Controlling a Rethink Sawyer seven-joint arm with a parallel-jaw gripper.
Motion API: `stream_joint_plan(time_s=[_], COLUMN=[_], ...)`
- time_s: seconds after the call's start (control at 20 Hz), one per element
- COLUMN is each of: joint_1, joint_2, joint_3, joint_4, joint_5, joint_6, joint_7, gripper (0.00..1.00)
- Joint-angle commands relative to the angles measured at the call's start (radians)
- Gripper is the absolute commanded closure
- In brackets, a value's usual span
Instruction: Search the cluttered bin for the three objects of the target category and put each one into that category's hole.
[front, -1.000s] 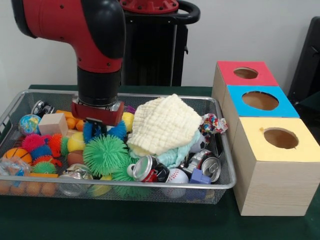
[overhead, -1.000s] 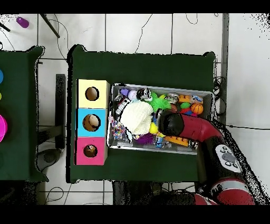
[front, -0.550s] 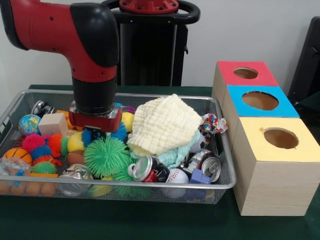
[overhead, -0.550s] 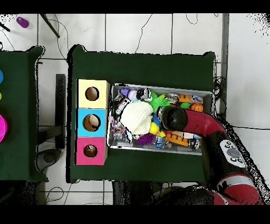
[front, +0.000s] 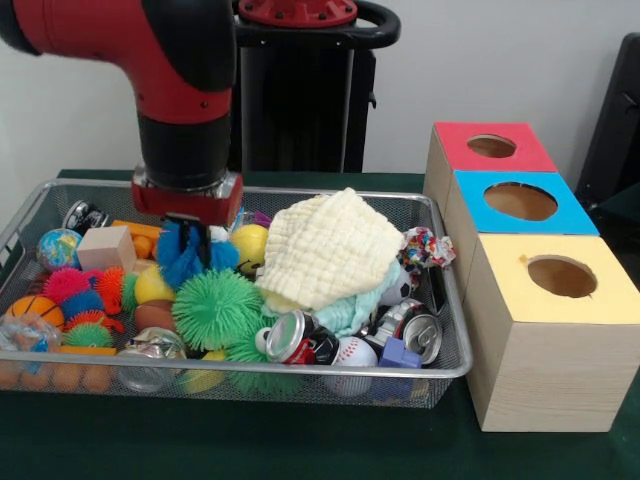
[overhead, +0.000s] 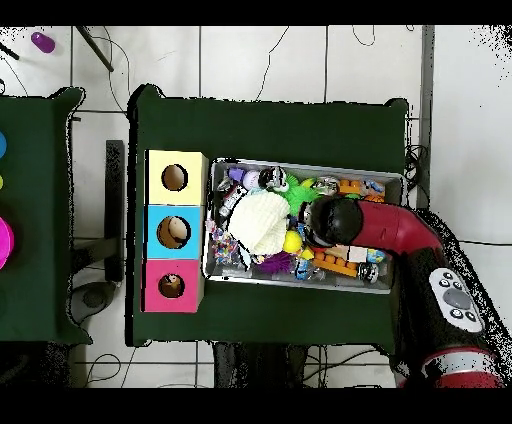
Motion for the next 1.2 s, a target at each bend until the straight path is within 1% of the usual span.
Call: stream_joint_plan(time_s=[0.05, 0.1, 0.3, 0.75, 0.95, 1.05, 1.15, 1.2], joint_1=[0.031, 0.037, 0.054, 0.088, 0.089, 0.073, 0.074, 0.069], joint_2=[-0.174, -0.198, -0.243, -0.243, -0.221, -0.189, -0.15, -0.117], joint_3=[0.063, 0.061, 0.057, 0.048, 0.054, 0.075, 0.077, 0.089], joint_4=[0.101, 0.117, 0.141, 0.126, 0.135, 0.142, 0.126, 0.101], joint_5=[-0.019, -0.018, -0.011, 0.001, 0.004, 0.009, -0.003, -0.013], joint_6=[0.15, 0.145, 0.155, 0.175, 0.138, 0.096, 0.065, 0.054], joint_7=[-0.128, -0.118, -0.094, -0.049, -0.036, -0.042, -0.038, -0.057], gripper=[1.0, 1.0, 1.0, 1.0, 1.0, 1.0, 1.0, 1.0])
